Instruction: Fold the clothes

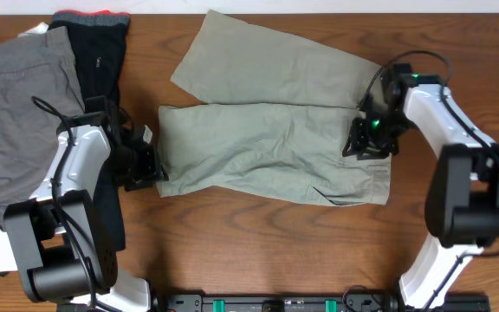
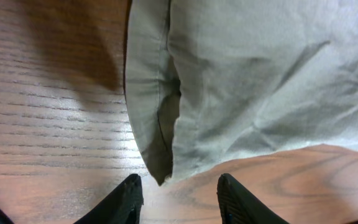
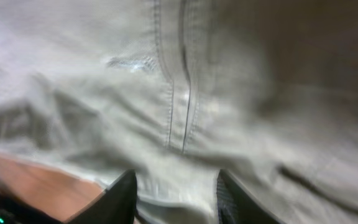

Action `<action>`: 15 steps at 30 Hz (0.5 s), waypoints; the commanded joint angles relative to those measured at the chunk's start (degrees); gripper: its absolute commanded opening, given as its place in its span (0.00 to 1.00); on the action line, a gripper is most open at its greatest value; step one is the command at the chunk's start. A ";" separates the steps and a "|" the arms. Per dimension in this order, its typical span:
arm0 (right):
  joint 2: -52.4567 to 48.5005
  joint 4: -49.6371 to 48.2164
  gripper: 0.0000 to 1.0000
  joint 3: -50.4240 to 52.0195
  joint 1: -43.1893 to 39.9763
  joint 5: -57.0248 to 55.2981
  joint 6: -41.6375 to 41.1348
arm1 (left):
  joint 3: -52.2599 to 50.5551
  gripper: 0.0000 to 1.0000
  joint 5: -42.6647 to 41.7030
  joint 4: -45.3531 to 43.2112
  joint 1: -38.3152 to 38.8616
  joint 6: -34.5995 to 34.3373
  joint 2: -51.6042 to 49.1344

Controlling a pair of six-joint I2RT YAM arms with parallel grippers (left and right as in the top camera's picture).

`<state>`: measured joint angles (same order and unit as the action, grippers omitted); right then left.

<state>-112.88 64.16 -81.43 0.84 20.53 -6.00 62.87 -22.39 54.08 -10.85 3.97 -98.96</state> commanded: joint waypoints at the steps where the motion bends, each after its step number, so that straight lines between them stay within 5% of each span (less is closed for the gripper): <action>1: 8.20 1.62 0.59 -1.44 -0.57 -3.21 1.27 | 1.14 0.45 -0.76 1.18 0.00 3.37 0.81; 3: 11.58 4.24 0.68 -1.44 -0.57 -6.93 -0.63 | 1.14 0.48 -0.76 2.14 0.02 3.96 0.81; 15: 20.02 7.23 0.64 11.34 1.18 -14.12 -18.14 | 1.09 0.51 -0.76 4.13 1.11 3.39 0.81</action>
<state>-92.92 71.96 -74.48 1.08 8.10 -18.09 62.87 -22.59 58.41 -10.59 6.48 -98.96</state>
